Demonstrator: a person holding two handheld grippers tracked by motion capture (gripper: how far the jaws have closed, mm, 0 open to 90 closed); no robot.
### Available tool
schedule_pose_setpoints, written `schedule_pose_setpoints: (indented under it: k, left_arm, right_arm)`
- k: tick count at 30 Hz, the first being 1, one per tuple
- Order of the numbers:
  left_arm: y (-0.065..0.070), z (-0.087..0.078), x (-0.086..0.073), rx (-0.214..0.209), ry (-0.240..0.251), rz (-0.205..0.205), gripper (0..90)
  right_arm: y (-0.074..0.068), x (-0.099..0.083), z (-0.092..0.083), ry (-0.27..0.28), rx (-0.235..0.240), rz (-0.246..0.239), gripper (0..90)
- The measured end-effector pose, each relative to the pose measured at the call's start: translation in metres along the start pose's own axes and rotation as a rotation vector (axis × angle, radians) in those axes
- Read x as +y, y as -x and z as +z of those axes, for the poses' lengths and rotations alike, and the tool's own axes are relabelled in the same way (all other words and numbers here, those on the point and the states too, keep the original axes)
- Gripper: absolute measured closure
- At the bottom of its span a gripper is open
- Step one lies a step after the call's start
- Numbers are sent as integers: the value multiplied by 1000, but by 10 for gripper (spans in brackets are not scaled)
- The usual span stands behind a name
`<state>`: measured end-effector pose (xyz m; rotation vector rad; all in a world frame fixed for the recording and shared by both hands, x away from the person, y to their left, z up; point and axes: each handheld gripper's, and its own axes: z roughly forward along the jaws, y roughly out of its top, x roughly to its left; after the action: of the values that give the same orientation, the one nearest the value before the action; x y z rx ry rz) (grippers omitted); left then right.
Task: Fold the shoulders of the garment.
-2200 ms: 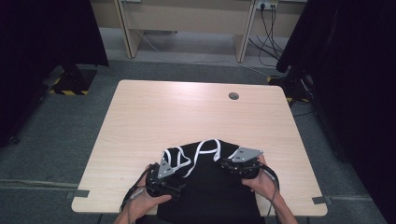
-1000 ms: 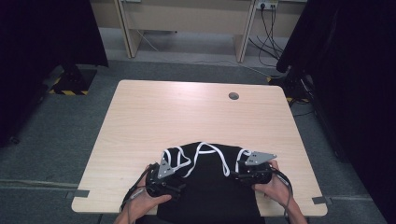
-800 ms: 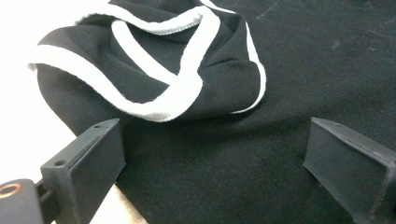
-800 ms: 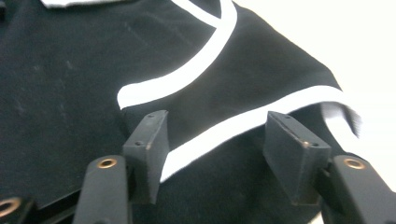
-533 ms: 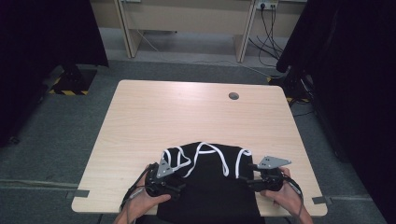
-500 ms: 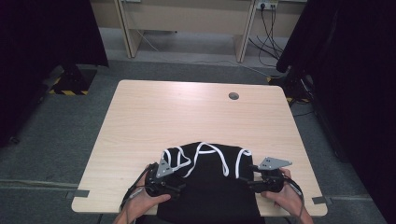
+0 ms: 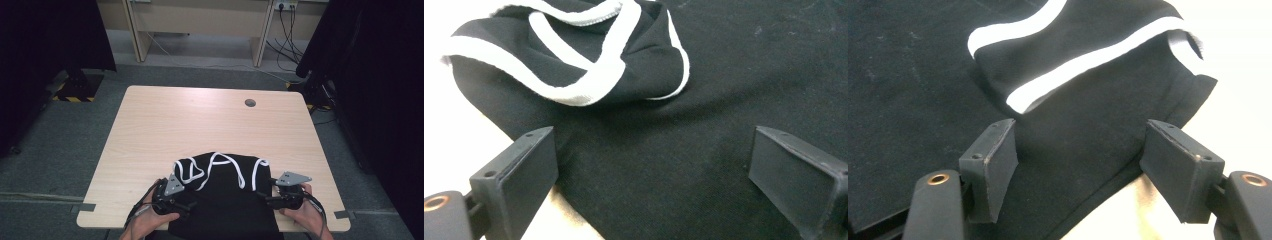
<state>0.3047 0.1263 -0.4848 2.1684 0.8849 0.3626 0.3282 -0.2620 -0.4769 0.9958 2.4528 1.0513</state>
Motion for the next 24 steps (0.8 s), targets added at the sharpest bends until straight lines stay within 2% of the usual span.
schedule_pose_setpoints:
  k: [8,12,14,17,24]
  left_arm:
    - [-15,10,9,0,0,-1,55]
    - [-18,12,12,3,1,-4,54]
    - [-20,14,13,4,1,-6,54]
    - [-24,16,15,8,0,-8,54]
    - [-32,23,22,15,0,-15,54]
  right_arm:
    - [14,4,5,9,-13,11,309]
    - [23,7,9,12,-16,14,304]
    - [27,9,10,7,-25,28,266]
    - [32,10,12,3,-30,33,255]
    - [38,14,16,3,-33,33,253]
